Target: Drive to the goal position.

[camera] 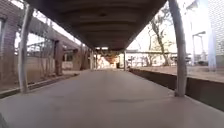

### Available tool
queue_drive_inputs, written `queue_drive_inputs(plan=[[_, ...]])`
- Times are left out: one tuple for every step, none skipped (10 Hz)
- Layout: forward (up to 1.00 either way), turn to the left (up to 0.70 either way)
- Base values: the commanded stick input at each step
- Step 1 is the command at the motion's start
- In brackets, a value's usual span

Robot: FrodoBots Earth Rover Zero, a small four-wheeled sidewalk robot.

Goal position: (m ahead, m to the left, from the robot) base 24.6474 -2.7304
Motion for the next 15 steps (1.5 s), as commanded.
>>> queue_drive_inputs(plan=[[0.70, 0.00], [0.70, 0.00], [0.70, 0.00], [0.70, 0.00], [0.70, 0.00], [0.70, 0.00], [0.70, 0.00], [0.70, 0.00], [0.70, 0.00], [0.70, 0.00], [0.70, 0.00], [0.70, 0.00], [0.70, 0.00], [0.70, 0.00], [0.70, 0.00]])
